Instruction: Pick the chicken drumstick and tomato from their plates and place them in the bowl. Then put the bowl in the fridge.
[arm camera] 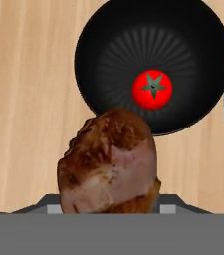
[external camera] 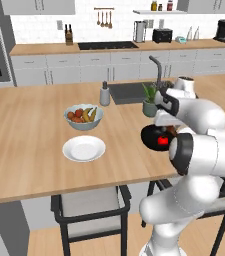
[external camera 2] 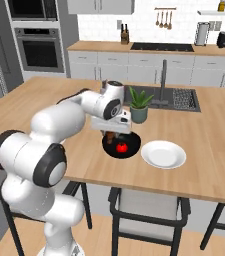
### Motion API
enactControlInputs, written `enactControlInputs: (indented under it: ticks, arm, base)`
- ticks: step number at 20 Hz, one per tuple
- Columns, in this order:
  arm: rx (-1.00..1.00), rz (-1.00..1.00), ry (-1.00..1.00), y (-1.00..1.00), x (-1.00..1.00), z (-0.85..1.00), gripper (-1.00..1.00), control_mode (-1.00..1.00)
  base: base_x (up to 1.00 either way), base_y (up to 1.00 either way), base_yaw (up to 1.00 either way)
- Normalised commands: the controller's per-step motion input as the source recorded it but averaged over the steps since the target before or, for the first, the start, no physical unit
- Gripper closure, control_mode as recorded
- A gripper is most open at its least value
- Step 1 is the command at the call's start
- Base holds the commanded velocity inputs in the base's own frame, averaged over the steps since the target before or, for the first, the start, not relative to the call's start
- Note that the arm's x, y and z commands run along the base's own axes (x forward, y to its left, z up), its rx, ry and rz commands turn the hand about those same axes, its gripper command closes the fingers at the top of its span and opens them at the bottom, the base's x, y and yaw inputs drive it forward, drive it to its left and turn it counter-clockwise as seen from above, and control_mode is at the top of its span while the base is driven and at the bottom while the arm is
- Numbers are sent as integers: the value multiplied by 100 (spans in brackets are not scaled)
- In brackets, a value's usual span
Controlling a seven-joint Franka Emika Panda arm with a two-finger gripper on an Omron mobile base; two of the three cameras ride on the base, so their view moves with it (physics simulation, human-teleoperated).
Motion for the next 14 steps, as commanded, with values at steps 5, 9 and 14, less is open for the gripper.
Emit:
enactControlInputs:
  ticks: [5, 9, 14]
  arm:
    - [0, 0, 0, -22, 54, -45, 100, -100]
    - [0, 0, 0, -13, 43, -47, 100, -100]
    - [0, 0, 0, -9, 46, -32, 100, -100]
  base:
    - [0, 0, 0]
    - [0, 0, 0]
    - [0, 0, 0]
